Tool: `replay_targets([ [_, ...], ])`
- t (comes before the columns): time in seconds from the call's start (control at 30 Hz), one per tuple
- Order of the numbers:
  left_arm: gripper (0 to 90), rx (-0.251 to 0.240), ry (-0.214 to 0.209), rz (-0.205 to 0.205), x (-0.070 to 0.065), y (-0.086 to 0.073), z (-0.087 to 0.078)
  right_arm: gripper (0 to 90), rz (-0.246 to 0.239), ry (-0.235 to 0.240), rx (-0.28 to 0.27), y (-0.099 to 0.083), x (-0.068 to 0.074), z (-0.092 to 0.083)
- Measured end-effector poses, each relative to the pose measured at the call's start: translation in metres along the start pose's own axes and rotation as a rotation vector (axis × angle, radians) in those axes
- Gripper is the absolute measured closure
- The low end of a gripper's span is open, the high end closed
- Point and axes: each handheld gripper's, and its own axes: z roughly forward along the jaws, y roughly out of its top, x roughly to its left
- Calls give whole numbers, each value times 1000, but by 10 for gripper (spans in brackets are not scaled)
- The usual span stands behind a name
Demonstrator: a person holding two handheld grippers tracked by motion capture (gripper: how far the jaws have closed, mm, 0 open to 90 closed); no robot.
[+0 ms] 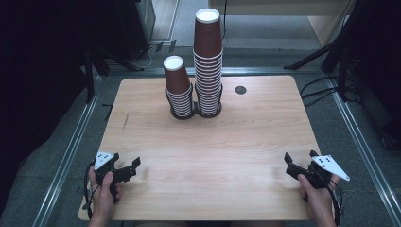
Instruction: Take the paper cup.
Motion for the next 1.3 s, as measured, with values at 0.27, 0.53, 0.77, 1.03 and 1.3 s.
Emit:
replay_targets([
  [0.27, 74, -1, -11, -11, 2, 0, 0, 70, -1, 5, 6, 0, 0, 0],
  [0.53, 75, 5, -19, -12, 2, 0, 0, 79, -7, 33, 18, 2, 5, 1],
  [0.77, 75, 1, -28, -8, 2, 0, 0, 79, -36, 23, 6, 12, 19, 0],
  [1.03, 75, -2, -25, 0, 1, -1, 0, 80, 14, 30, -16, 26, 25, 0],
  [1.3, 75, -10, -34, -5, 2, -1, -1, 79, -25, 30, -39, 47, 38, -4],
])
